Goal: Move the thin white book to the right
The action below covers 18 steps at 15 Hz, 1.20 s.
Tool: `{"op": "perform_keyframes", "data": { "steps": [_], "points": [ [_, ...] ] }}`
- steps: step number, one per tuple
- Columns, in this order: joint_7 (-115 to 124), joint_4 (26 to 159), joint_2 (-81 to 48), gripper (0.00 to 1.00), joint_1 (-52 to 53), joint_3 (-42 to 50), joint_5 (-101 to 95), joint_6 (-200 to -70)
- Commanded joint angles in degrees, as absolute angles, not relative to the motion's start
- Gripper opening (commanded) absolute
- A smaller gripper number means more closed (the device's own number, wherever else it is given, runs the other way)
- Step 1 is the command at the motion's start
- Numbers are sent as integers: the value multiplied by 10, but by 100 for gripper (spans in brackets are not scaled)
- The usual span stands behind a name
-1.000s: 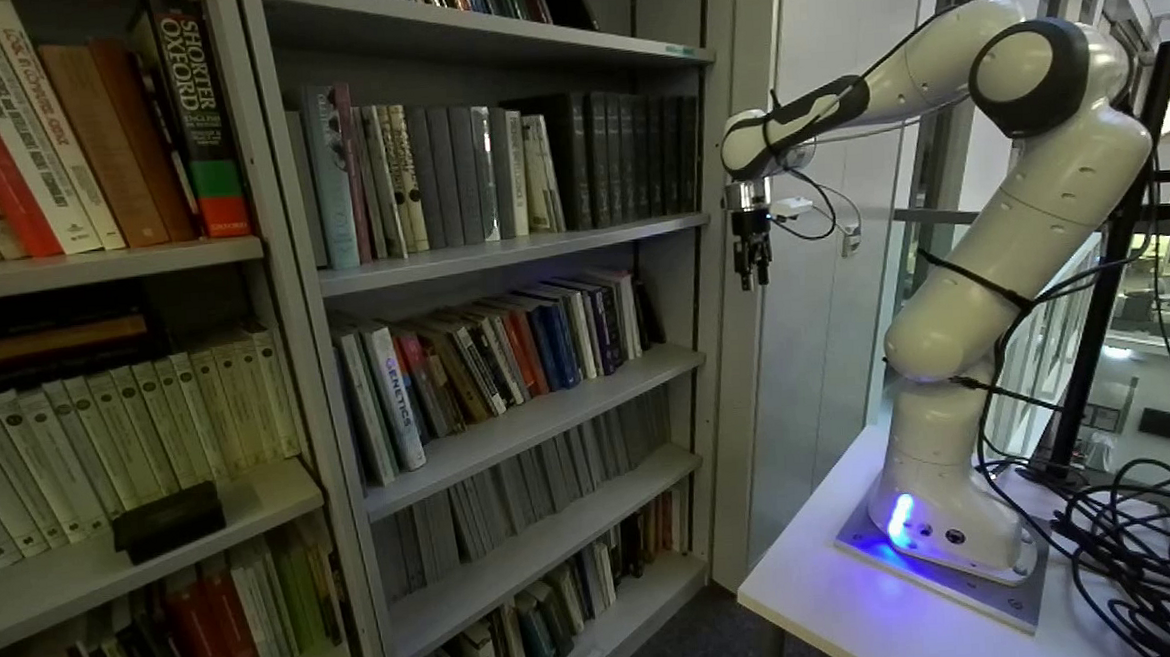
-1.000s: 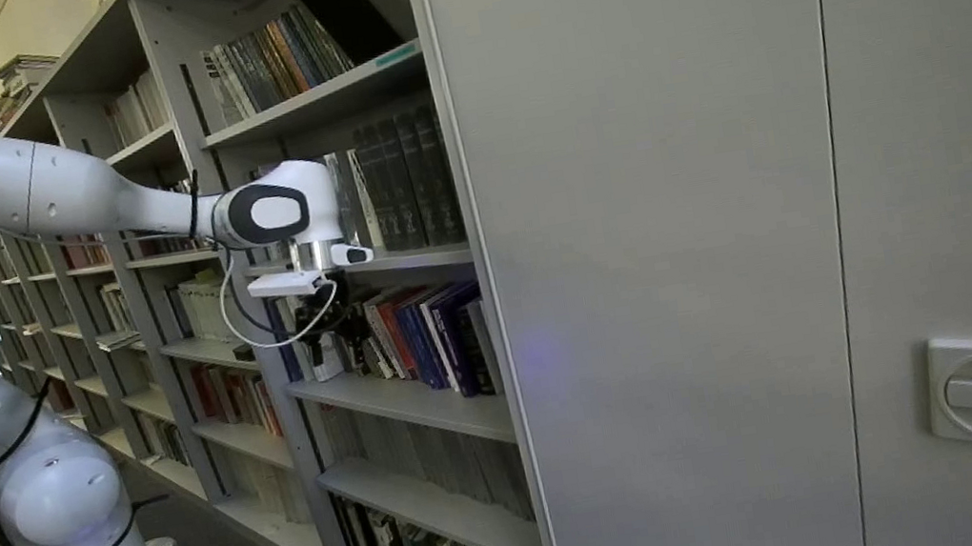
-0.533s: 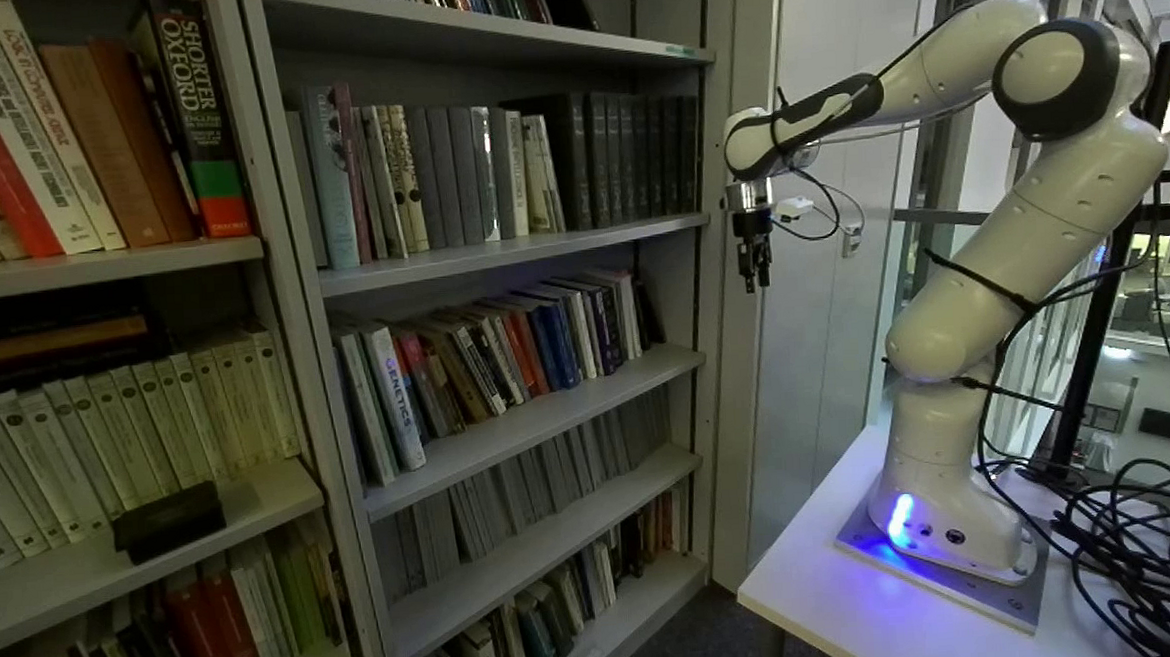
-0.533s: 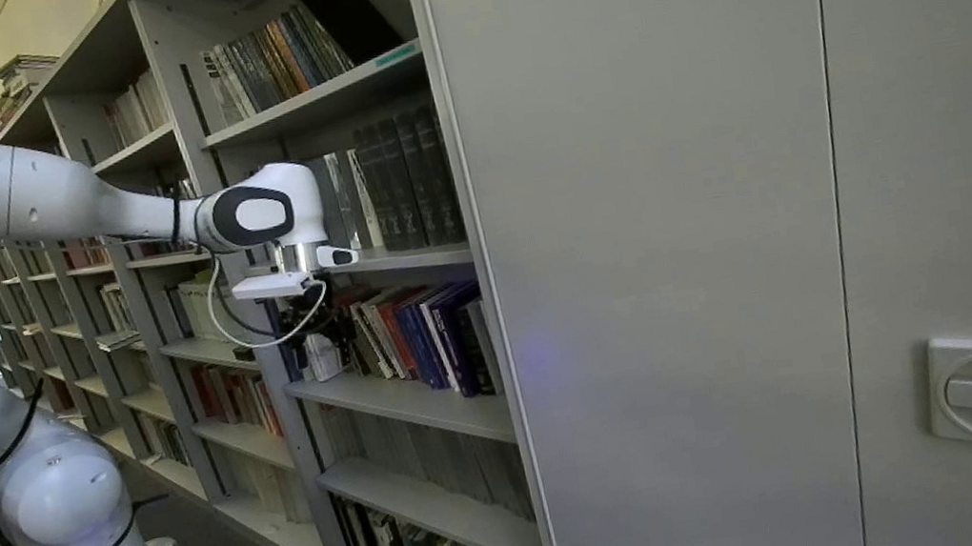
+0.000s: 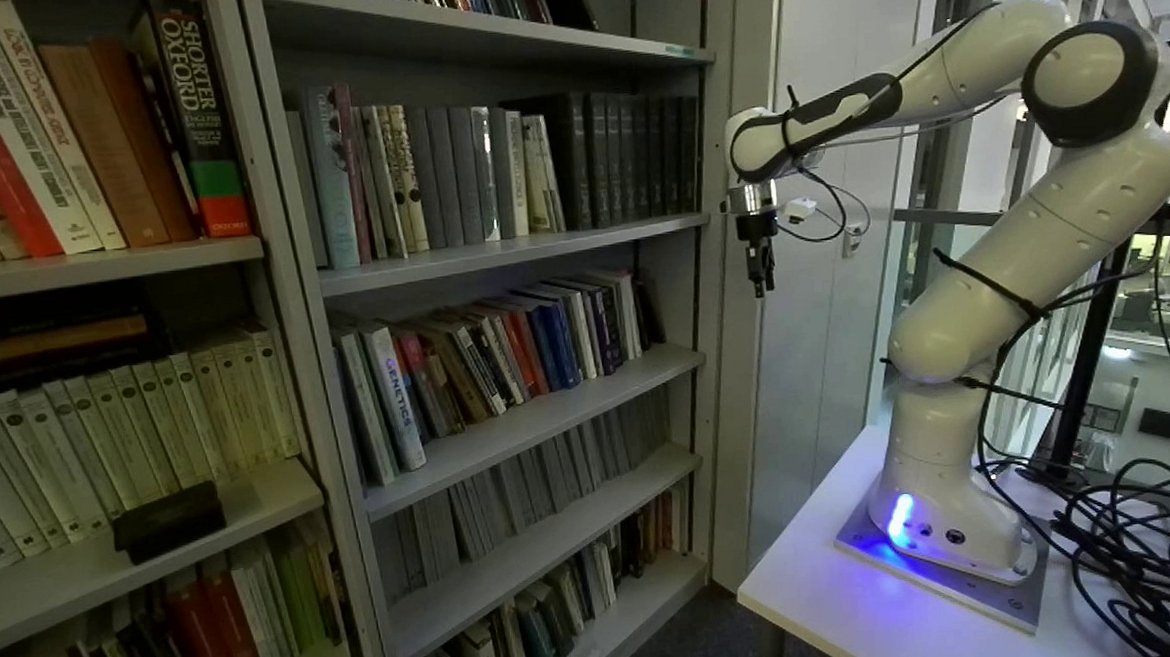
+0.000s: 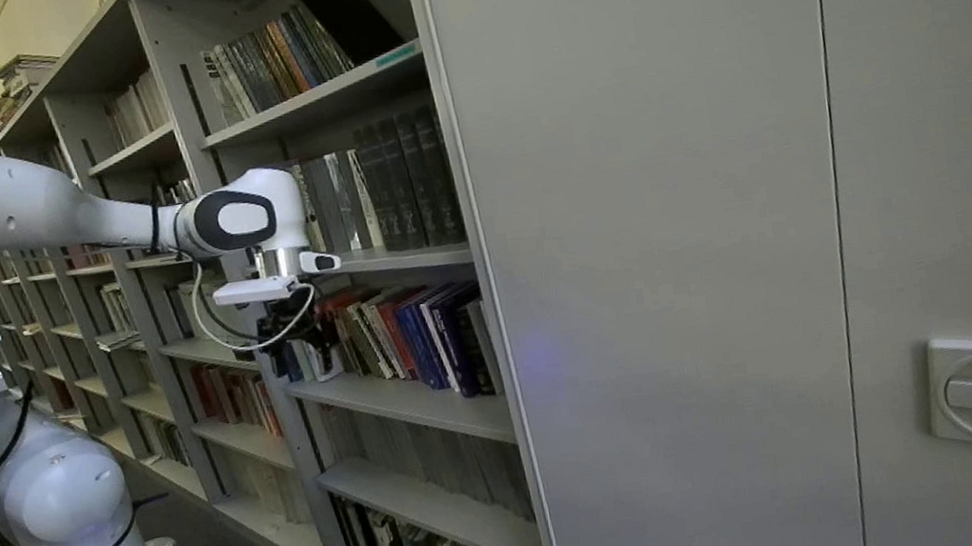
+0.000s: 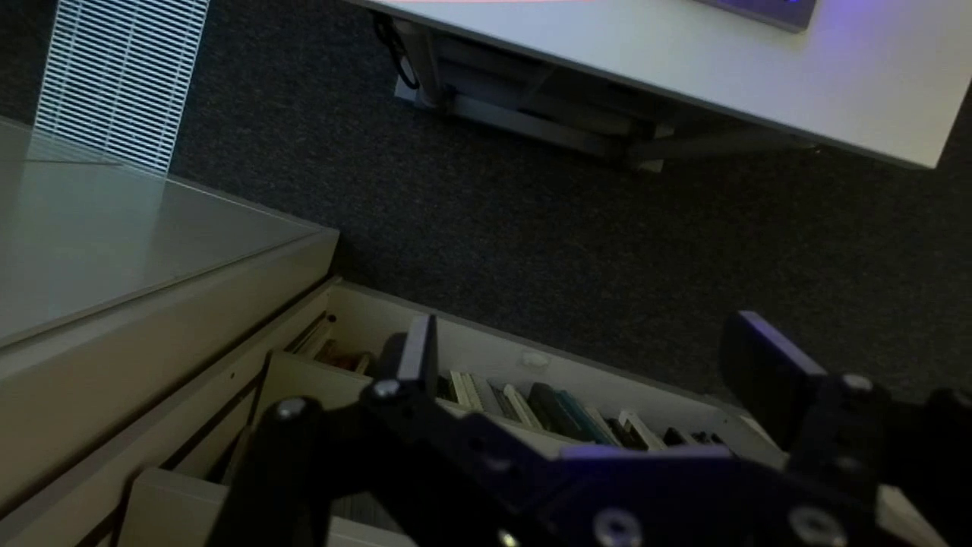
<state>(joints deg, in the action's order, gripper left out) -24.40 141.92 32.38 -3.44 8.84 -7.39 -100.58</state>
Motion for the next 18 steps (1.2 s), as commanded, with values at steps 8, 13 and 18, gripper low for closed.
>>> {"op": "perform_keyframes", "data": {
  "steps": [8, 13, 18],
  "points": [
    [-276, 1479, 408, 100, 11, 67, -109, -967],
    [-283, 1505, 439, 100, 37, 53, -115, -951],
    [-294, 1532, 470, 100, 72, 36, -115, -945]
  ]
}}
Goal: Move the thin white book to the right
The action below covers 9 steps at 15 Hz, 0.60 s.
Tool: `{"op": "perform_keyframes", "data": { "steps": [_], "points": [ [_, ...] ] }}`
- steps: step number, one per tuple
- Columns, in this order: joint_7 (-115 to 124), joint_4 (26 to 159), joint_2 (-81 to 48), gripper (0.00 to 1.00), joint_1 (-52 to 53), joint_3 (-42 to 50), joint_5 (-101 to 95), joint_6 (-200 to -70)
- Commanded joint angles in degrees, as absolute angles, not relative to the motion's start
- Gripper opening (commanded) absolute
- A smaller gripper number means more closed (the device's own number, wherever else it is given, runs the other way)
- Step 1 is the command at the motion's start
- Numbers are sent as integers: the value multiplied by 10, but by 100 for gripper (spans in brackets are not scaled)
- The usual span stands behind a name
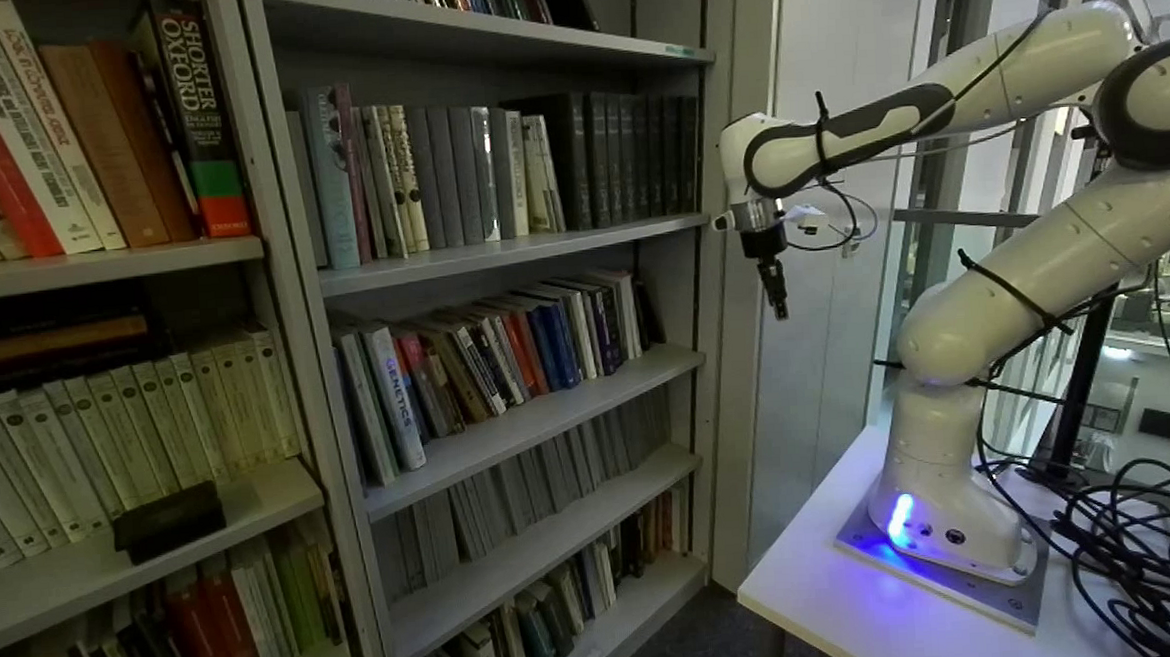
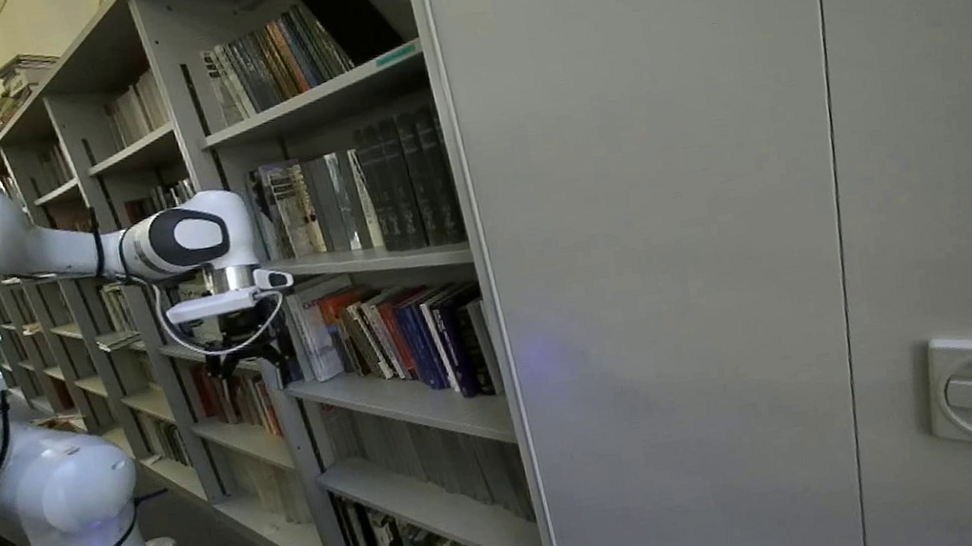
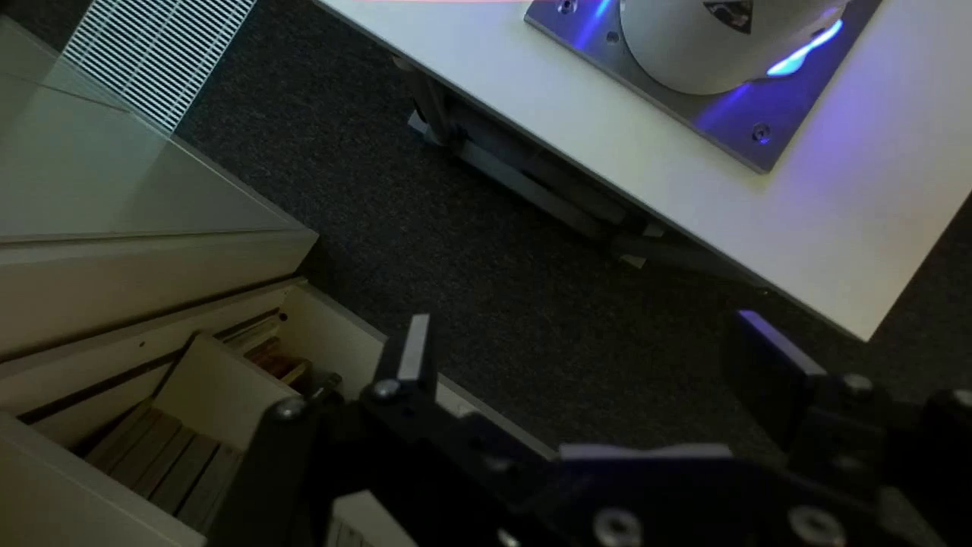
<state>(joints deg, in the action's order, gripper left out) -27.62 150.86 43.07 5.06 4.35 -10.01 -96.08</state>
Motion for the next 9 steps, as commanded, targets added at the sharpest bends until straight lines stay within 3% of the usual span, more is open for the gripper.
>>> {"op": "perform_keyframes", "data": {
  "steps": [1, 9],
  "points": [
    [-297, 1536, 477, 100, 80, 33, -113, -942],
    [-314, 1558, 530, 100, 154, 6, -103, -922]
  ]
}}
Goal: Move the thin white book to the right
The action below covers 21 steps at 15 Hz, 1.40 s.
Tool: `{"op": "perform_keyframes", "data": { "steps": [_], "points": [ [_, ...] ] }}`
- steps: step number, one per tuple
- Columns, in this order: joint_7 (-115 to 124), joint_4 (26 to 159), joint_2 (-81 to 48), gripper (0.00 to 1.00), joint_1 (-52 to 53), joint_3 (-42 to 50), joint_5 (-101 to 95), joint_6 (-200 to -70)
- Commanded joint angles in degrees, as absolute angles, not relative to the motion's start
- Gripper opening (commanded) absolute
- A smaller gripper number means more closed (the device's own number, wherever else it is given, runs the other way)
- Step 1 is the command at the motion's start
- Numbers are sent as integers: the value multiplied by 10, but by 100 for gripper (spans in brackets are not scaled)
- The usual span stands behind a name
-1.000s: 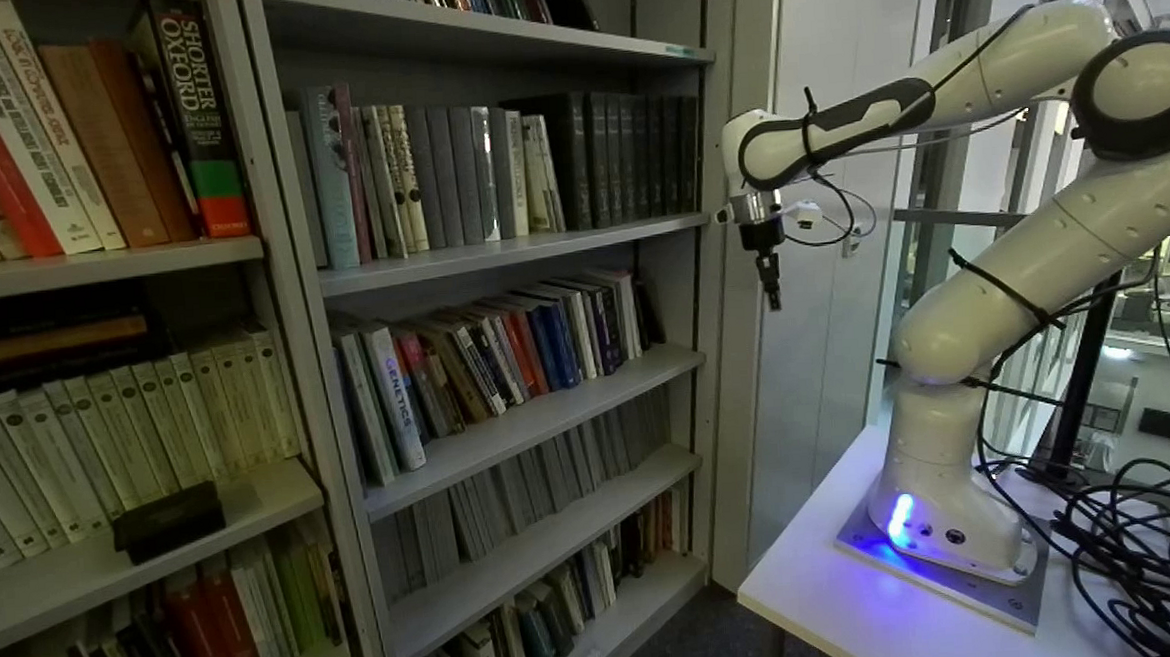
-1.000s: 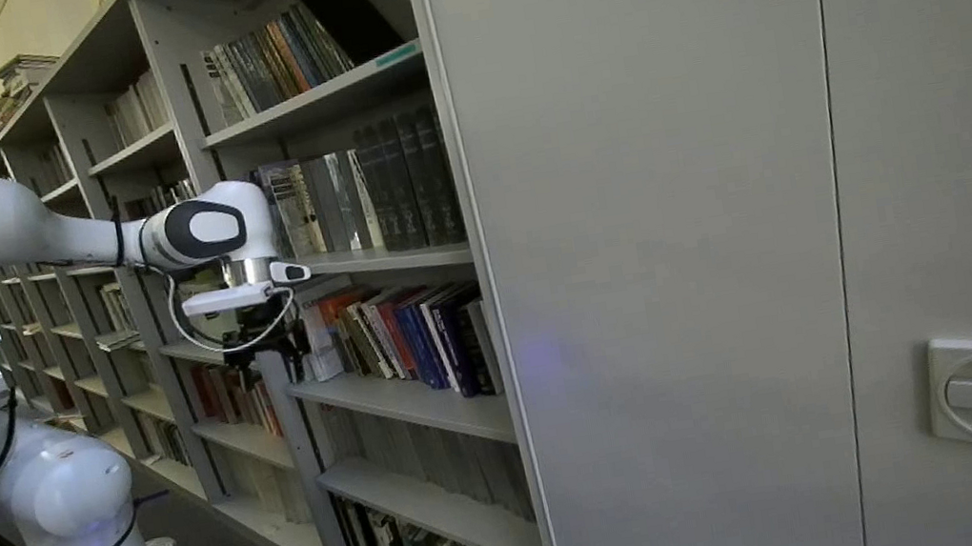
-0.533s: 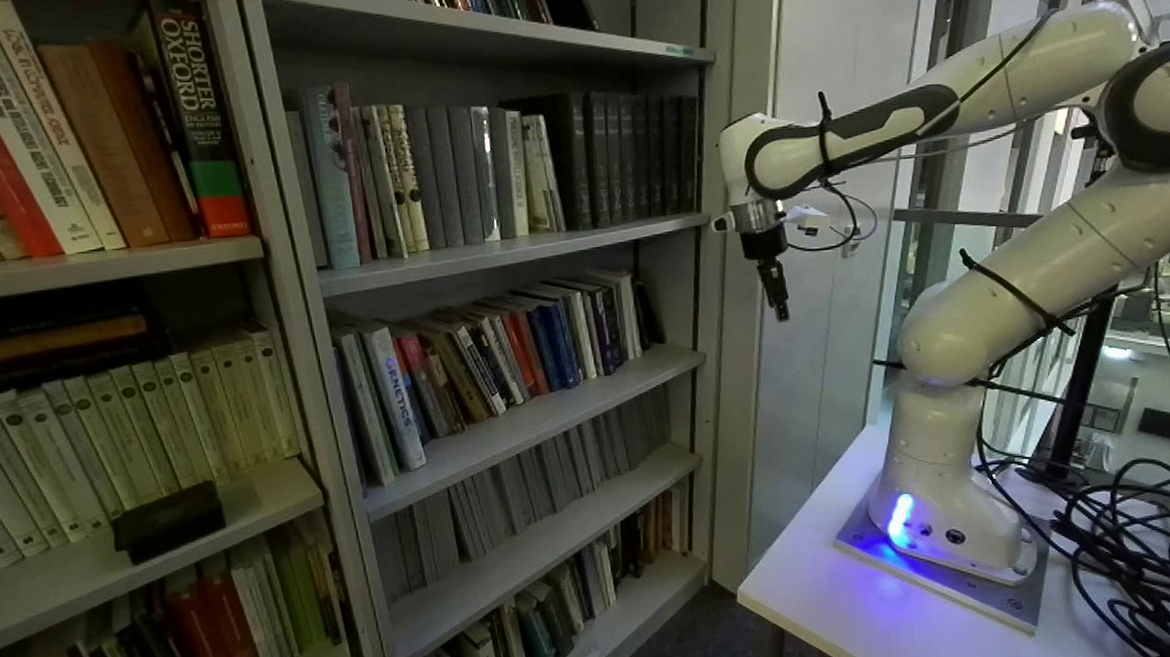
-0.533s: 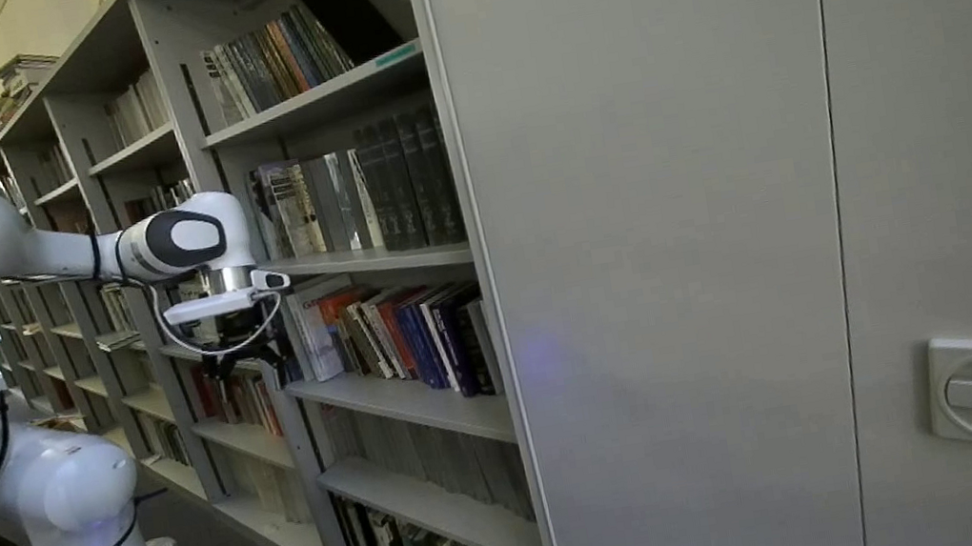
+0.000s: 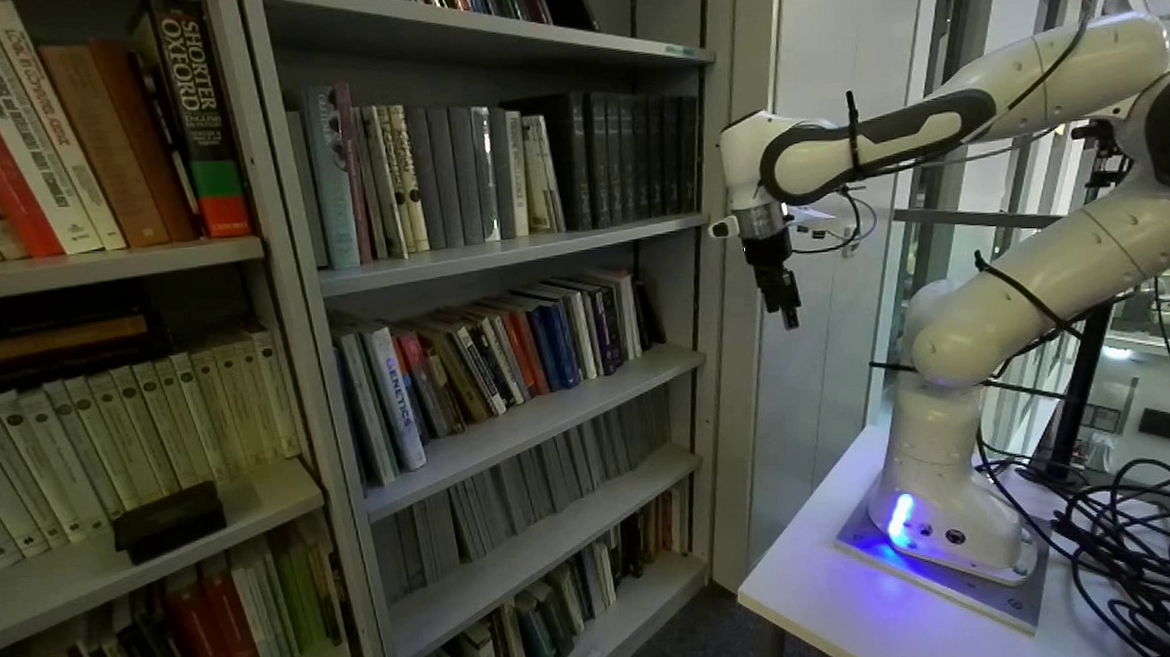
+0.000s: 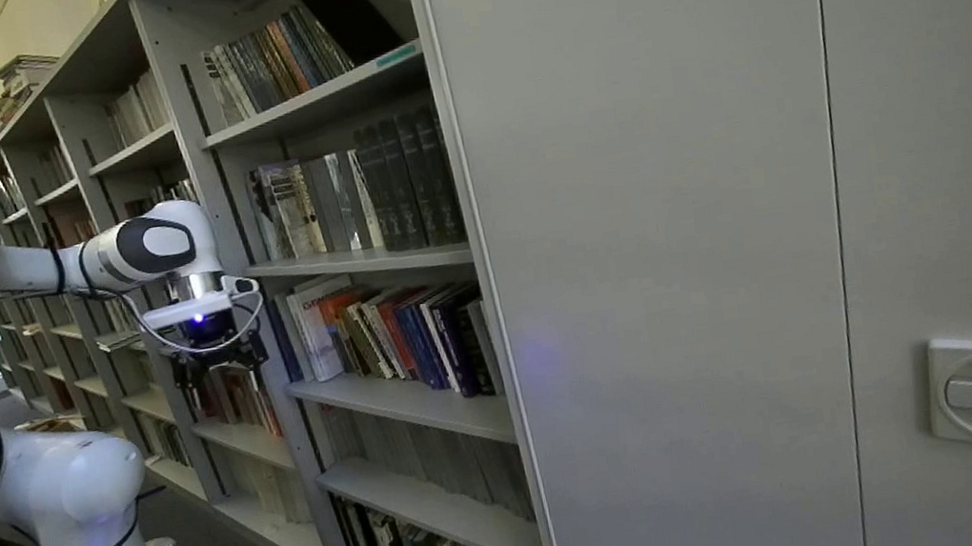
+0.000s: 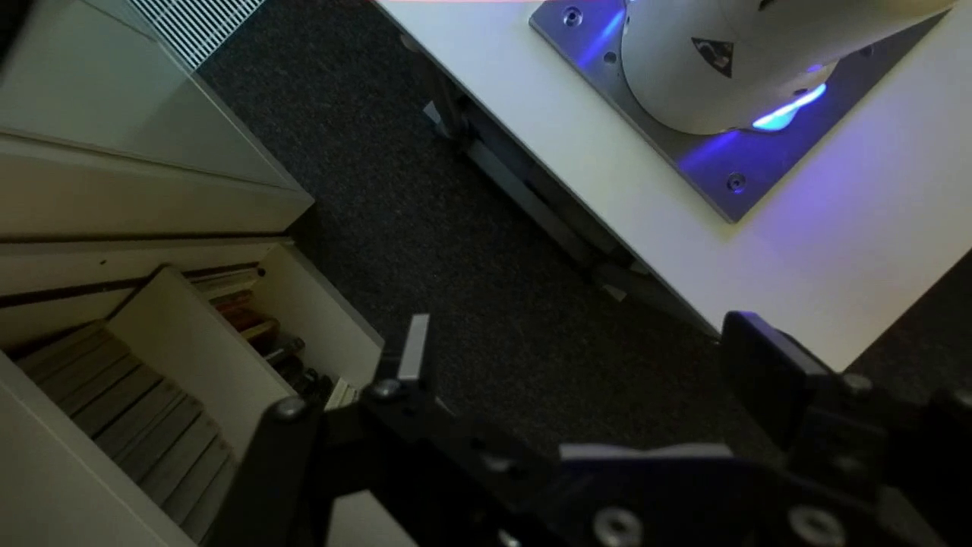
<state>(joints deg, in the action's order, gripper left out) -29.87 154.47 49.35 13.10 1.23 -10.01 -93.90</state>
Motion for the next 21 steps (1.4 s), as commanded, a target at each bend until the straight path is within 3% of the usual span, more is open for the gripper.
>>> {"op": "perform_keyframes", "data": {
  "steps": [1, 21],
  "points": [
    [-313, 1559, 535, 100, 162, 4, -101, -921],
    [-292, 1544, 547, 100, 257, -43, -26, -945]
  ]
}}
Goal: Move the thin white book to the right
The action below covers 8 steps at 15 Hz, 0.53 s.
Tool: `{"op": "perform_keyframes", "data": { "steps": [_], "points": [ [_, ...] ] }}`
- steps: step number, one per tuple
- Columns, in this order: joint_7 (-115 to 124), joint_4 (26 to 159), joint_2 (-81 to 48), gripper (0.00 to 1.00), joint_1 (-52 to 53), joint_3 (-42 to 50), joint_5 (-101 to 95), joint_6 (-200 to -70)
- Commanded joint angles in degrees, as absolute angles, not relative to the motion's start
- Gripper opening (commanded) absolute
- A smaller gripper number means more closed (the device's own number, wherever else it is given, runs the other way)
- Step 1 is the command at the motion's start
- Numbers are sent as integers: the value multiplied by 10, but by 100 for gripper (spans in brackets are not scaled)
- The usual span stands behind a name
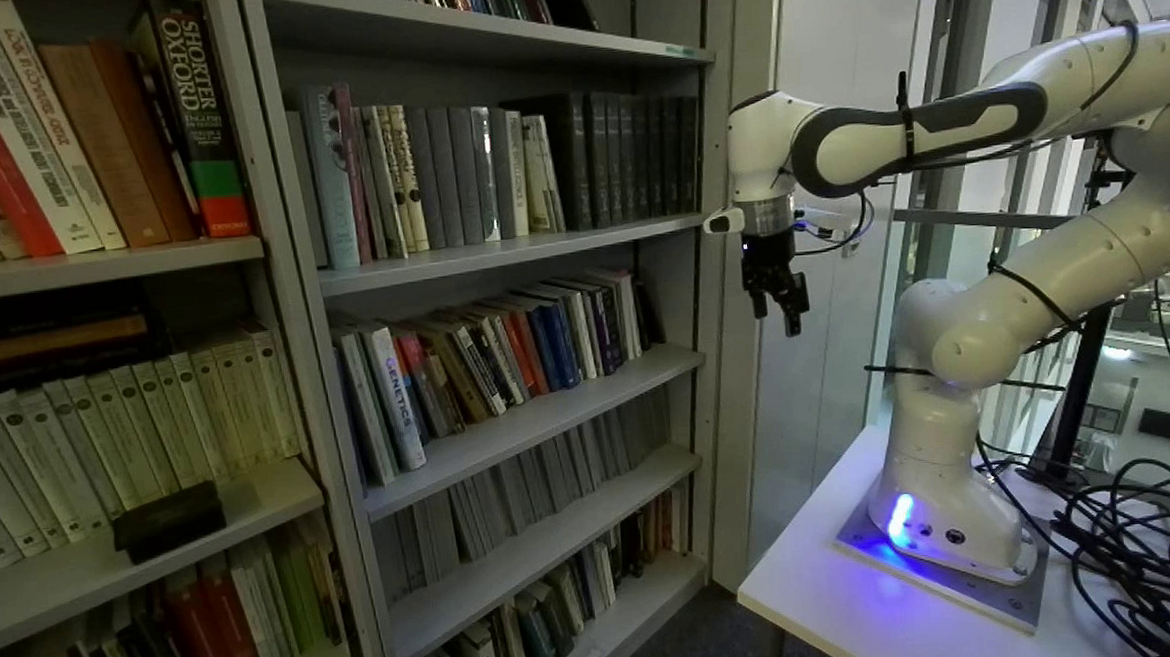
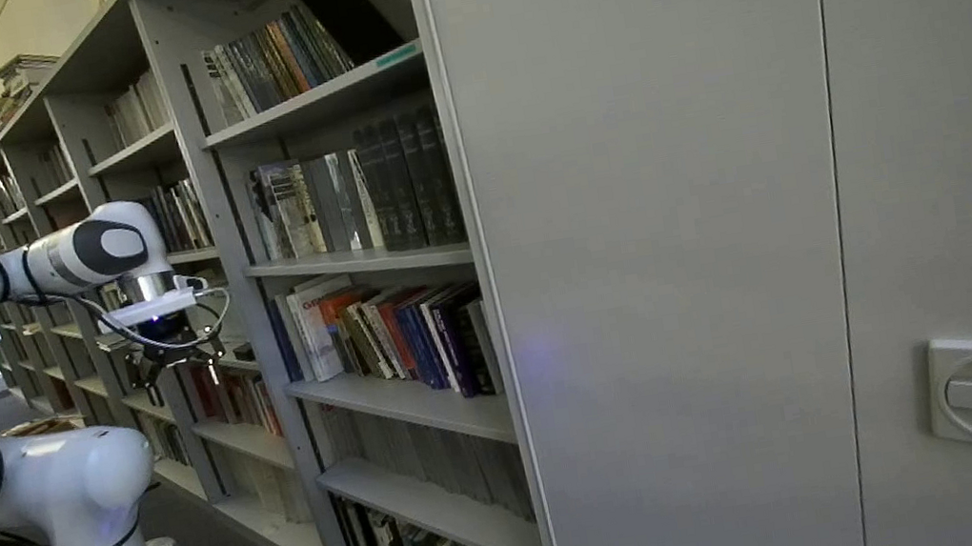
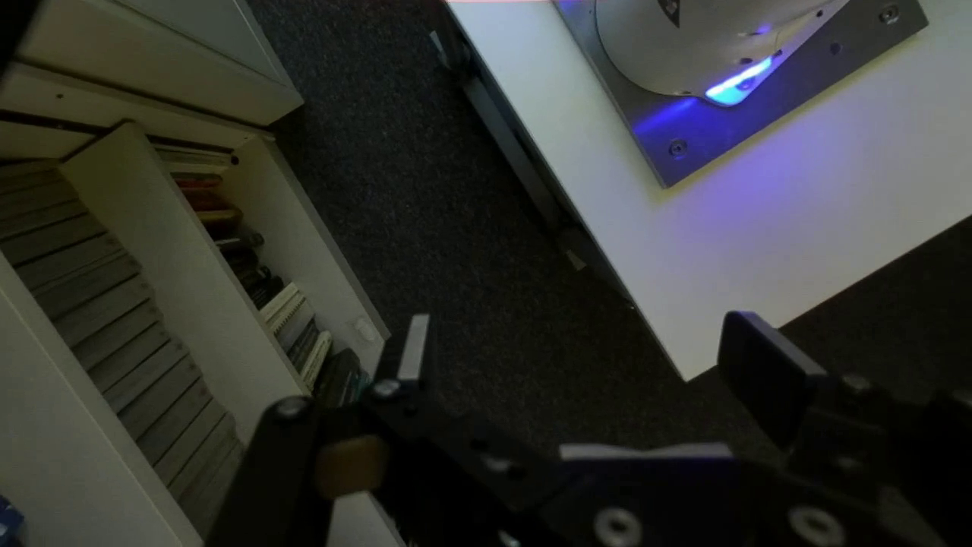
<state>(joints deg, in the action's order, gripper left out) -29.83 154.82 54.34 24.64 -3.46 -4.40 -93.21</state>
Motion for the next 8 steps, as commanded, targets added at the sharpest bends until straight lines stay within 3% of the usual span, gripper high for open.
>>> {"op": "perform_keyframes", "data": {
  "steps": [1, 8],
  "points": [
    [-291, 1541, 546, 100, 259, -46, -19, -948],
    [-288, 1513, 540, 100, 273, -60, 37, -966]
  ]
}}
